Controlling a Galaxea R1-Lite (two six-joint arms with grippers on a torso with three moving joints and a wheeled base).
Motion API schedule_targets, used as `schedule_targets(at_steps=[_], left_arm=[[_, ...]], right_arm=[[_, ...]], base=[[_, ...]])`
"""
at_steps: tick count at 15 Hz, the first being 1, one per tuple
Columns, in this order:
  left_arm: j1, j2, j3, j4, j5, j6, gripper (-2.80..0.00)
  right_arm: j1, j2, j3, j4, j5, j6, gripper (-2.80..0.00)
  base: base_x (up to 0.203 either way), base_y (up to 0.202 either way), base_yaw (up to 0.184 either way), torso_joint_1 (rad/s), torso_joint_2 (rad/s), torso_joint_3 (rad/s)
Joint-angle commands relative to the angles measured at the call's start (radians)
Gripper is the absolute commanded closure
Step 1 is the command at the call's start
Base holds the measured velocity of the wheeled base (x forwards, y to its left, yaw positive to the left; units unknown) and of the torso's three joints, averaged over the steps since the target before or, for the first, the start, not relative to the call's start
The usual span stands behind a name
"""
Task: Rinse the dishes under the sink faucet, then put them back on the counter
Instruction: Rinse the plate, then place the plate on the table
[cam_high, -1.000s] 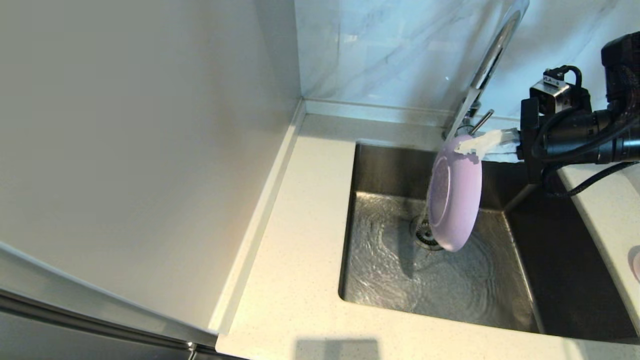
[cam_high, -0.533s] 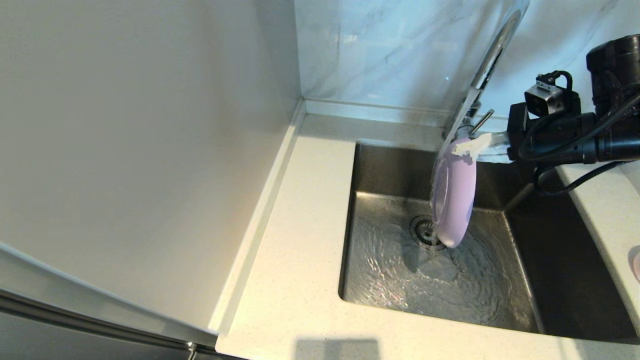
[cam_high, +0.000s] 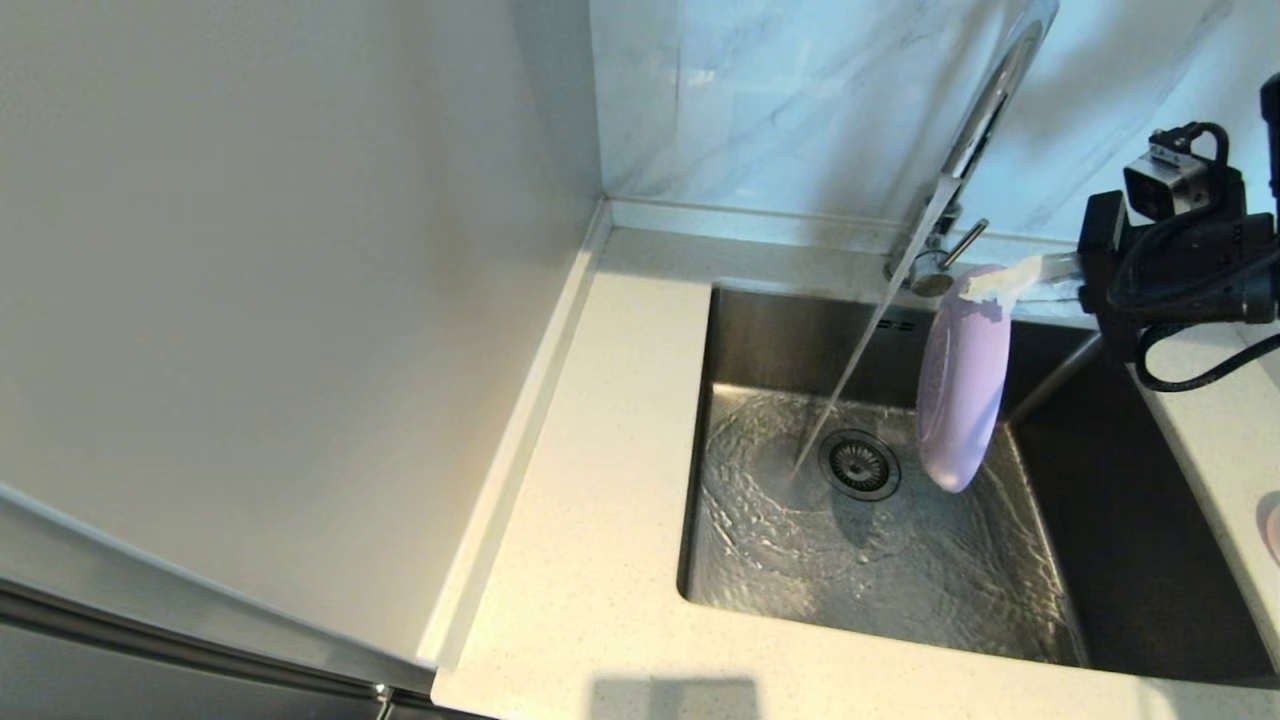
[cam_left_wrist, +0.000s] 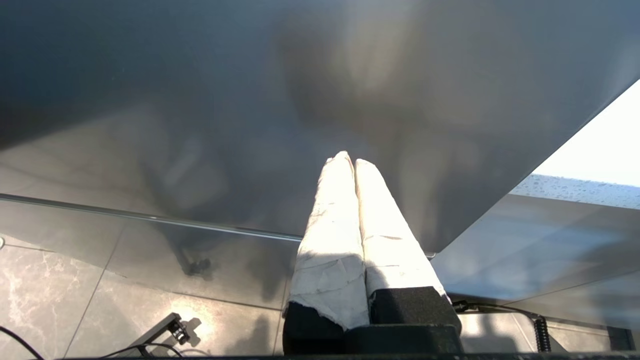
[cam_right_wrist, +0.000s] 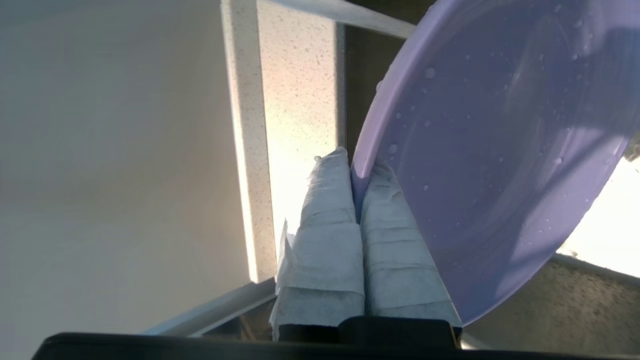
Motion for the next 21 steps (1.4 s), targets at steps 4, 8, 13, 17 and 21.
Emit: schedule_targets(at_steps=[4, 8, 13, 17, 21], left_arm=[[0.0, 0.0, 0.0, -0.001, 0.0, 0.0, 0.0], [0.0, 0.0, 0.0, -0.001, 0.0, 0.0, 0.0], [0.0, 0.0, 0.0, -0.001, 0.0, 0.0, 0.0], [0.0, 0.0, 0.0, -0.001, 0.0, 0.0, 0.0], [0.0, 0.0, 0.0, -0.001, 0.0, 0.0, 0.0]], right_arm=[[-0.044, -0.182, -0.022, 0.093, -0.015, -0.05, 0.0], [-0.045, -0.167, 0.073, 0.21, -0.393, -0.497, 0.0], [-0.094, -0.138, 0.103, 0.178, -0.601, -0.882, 0.0], [-0.093, -0.074, 0.098, 0.09, -0.691, -0.967, 0.0], [-0.094, 0.053, 0.086, 0.005, -0.809, -1.007, 0.0]], base=[[0.0, 0.0, 0.0, 0.0, 0.0, 0.0], [0.0, 0.0, 0.0, 0.0, 0.0, 0.0], [0.0, 0.0, 0.0, 0.0, 0.0, 0.0], [0.0, 0.0, 0.0, 0.0, 0.0, 0.0], [0.0, 0.0, 0.0, 0.0, 0.0, 0.0]])
